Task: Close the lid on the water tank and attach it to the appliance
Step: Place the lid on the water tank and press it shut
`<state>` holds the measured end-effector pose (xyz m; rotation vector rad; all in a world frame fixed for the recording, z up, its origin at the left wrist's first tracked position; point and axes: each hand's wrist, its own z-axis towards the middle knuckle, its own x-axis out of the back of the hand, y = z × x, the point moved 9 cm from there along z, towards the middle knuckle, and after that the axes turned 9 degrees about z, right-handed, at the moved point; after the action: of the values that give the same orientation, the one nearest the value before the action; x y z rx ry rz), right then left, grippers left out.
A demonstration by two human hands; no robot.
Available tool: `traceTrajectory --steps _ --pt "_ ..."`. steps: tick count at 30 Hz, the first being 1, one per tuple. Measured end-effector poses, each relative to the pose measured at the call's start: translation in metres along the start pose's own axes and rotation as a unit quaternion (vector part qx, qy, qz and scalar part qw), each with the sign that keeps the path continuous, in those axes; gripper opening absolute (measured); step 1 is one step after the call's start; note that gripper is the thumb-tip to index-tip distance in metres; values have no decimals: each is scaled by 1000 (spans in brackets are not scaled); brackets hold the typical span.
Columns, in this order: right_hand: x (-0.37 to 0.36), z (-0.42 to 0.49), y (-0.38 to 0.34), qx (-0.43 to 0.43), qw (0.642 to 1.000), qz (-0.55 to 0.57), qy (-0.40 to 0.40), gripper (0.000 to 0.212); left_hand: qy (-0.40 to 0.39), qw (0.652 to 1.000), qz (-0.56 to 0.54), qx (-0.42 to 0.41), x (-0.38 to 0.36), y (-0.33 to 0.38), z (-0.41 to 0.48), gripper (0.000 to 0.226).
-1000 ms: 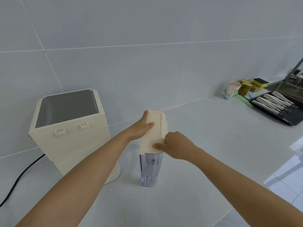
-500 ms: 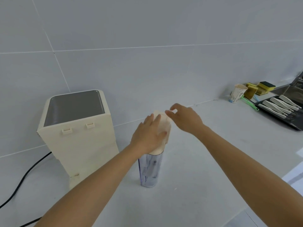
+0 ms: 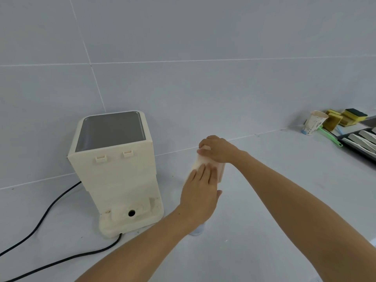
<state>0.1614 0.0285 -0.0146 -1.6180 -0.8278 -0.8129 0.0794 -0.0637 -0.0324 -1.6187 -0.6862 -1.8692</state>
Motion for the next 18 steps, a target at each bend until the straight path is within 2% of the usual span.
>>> traceTrajectory --steps 9,13,18 --pt "10 -7 21 -44 999 -17 6 42 5 999 -20 -45 1 -19 -2 57" --pt "13 -20 36 -77 996 8 35 43 -25 998 -29 -57 0 -39 2 55" --pt "13 -40 50 -115 991 15 69 43 -79 987 -109 -92 2 -62 10 56"
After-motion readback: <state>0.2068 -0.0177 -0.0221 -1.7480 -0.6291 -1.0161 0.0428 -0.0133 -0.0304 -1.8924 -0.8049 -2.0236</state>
